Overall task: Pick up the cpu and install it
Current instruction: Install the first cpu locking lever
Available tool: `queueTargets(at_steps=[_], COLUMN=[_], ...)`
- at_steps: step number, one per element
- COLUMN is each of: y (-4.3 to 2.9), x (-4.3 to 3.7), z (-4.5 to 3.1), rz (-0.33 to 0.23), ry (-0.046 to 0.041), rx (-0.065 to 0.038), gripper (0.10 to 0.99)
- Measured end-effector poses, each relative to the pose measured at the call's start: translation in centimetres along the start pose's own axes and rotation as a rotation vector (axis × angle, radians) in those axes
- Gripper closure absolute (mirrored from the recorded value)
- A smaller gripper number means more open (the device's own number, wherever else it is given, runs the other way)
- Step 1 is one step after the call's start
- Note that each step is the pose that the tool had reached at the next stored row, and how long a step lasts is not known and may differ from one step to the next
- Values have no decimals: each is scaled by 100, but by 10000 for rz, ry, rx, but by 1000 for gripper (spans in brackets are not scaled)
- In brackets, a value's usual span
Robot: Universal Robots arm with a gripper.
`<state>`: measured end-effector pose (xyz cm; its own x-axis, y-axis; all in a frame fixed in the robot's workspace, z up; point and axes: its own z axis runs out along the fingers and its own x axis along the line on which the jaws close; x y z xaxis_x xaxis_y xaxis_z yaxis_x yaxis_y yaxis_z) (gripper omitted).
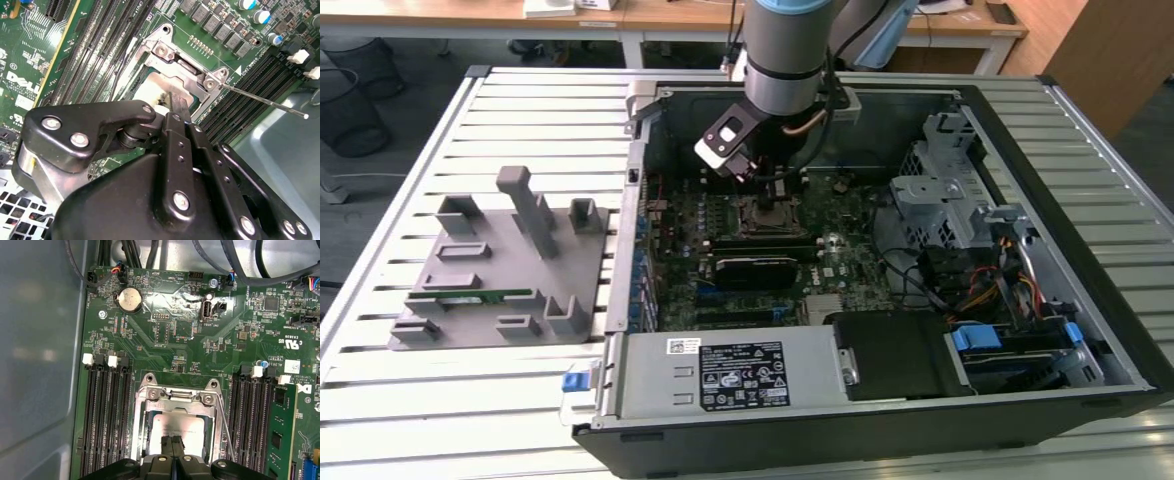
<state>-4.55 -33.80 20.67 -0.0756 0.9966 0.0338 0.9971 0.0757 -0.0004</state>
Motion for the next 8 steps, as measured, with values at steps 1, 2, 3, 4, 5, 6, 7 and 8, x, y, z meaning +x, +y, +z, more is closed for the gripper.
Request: queueTargets(at_steps=[1, 2, 3, 4, 5, 6, 7, 8], y=[0, 0, 0, 0, 0, 0, 0, 0], x=[0, 0, 1, 1, 1, 1, 1, 1], z=[-4, -7, -11, -14, -17, -19, -22, -25], rz=[0, 0, 0, 0, 0, 0, 0, 0], ry=[0, 0, 1, 1, 1, 1, 0, 0], rx=[0, 0, -1, -1, -1, -1, -1, 0], gripper=[980, 980, 980, 980, 980, 980, 980, 980])
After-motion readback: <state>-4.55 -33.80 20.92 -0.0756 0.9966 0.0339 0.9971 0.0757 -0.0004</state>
